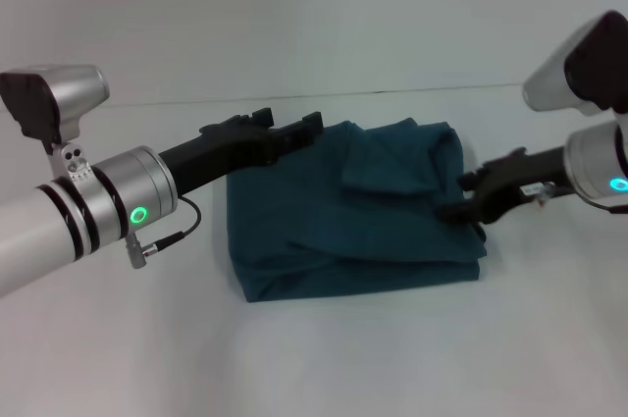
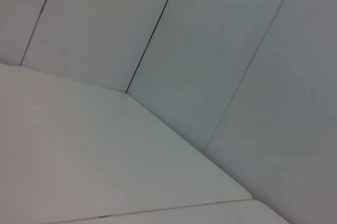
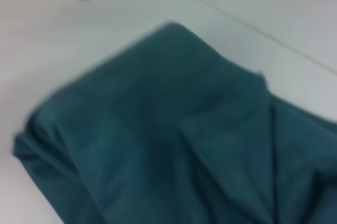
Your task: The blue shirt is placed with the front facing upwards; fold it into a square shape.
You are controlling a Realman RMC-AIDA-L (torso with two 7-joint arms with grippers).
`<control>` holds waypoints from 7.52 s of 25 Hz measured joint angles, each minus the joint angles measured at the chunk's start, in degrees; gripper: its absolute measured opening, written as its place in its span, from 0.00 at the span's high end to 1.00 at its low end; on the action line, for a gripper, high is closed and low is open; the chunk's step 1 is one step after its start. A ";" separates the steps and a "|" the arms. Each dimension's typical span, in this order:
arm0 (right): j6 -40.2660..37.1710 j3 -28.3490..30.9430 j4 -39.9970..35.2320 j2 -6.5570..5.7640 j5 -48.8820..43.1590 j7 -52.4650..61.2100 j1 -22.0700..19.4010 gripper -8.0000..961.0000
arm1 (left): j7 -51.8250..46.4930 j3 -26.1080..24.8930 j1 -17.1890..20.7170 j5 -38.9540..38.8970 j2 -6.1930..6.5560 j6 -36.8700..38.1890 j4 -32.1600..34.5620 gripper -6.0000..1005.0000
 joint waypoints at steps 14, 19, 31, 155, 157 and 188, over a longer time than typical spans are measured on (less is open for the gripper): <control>5.93 -8.88 7.07 0.33 1.68 0.56 5.26 0.36 | 0.04 -1.54 0.63 0.14 0.00 0.00 0.16 0.13; 5.97 -8.89 7.31 -0.07 1.29 0.75 3.85 0.37 | 0.07 -1.63 0.64 0.25 0.09 0.00 0.24 0.13; 6.20 -6.32 5.29 -0.72 -0.90 1.35 -0.53 0.38 | 0.09 -1.63 0.43 0.22 0.10 0.04 0.29 0.13; 51.93 -12.33 25.11 0.12 -0.19 0.99 11.04 0.88 | 12.13 -22.55 4.48 31.89 1.06 38.61 8.90 0.13; 52.72 -12.25 24.16 0.01 -0.18 1.86 10.51 0.81 | 12.13 -22.55 4.49 31.89 1.06 38.74 8.89 0.13; 41.50 -9.37 20.12 -1.15 -0.23 9.96 7.29 0.44 | 12.02 -22.55 4.57 31.80 0.79 38.60 8.90 0.13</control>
